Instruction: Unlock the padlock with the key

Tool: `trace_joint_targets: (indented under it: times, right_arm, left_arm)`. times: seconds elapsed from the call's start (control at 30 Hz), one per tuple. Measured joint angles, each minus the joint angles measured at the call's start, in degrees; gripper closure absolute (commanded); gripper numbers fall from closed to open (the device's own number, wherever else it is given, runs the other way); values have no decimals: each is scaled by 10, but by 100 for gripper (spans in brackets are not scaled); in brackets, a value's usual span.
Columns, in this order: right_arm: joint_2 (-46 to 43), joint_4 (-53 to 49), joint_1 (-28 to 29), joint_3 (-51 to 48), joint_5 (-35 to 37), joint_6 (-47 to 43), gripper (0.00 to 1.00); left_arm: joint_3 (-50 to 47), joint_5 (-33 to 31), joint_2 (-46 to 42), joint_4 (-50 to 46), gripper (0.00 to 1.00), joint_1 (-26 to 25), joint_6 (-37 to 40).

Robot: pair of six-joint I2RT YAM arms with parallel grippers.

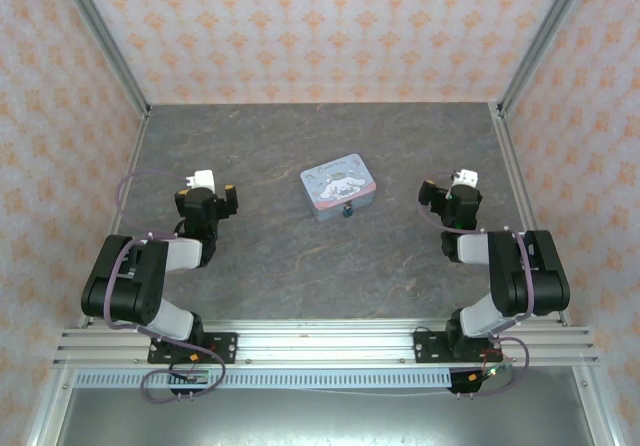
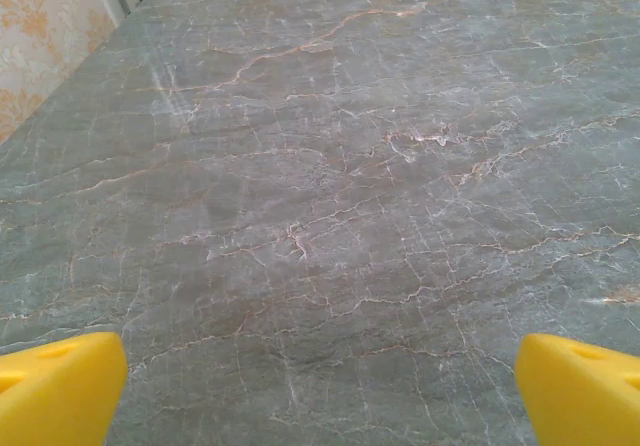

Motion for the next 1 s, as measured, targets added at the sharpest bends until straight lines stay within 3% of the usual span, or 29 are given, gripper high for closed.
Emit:
trace_joint_targets:
  times: [0.87,1.0]
  right_arm:
    - [0,0,0,0,0,0,1]
    - [-21,-60,0,15,0,0,1]
  left_arm:
    - [0,0,0,0,0,0,0]
    - [24,-1,-18,-58,0,0,0]
